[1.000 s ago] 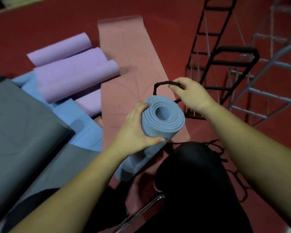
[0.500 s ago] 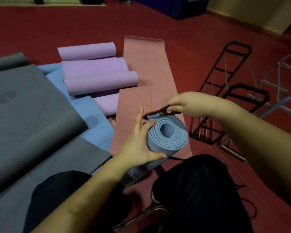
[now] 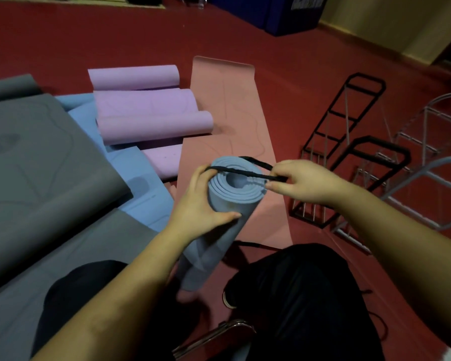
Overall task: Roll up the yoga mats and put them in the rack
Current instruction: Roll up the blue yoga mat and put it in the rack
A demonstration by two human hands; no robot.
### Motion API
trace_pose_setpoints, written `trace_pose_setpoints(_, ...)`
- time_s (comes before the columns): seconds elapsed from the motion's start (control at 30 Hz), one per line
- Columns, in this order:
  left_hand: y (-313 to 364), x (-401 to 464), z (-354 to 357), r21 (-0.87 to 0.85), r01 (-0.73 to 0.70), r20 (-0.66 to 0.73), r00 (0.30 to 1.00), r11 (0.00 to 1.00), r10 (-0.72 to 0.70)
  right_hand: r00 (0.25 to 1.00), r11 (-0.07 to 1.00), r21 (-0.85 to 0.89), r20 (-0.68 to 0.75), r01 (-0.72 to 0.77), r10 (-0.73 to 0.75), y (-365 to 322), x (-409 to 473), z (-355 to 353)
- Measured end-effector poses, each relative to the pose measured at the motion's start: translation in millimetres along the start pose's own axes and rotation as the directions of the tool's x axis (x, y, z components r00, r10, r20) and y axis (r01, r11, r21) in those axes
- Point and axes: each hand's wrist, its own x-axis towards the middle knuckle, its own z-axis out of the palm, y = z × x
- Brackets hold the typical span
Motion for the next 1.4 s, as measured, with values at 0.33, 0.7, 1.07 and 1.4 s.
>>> trace_pose_setpoints(0.33, -1.1, 6.5, 5.1, -0.062, 0.072, -0.084, 0.994, 0.995, -0.077, 0.866, 0.697, 0.682, -0.192, -0.221, 0.462, -22.4, -30.4, 98.0)
trace_pose_setpoints(0.7, -6.9, 8.4, -6.3, -0.125, 0.254, -0.139, 0.953, 0.959, -0.27, 0.967, 0.99, 0.068, -0.231, 0.126, -0.108, -51.8, -21.3, 145.6)
trace_pose_setpoints(1.07, -2.3, 3.3, 12.0, -0.059, 0.15, -0.205, 0.966, 0.987, -0.159, 0.747, 0.433, 0.883, -0.162, -0.182, 0.645, -50.3, 4.2, 146.6)
trace_pose_setpoints(1.4, -6.5, 2.1, 20.5, -0.252, 0.187, -0.393, 0.877, 0.949, -0.277, 0.806, 0.601, 0.773, -0.215, -0.205, 0.552, -68.4, 30.4, 144.8)
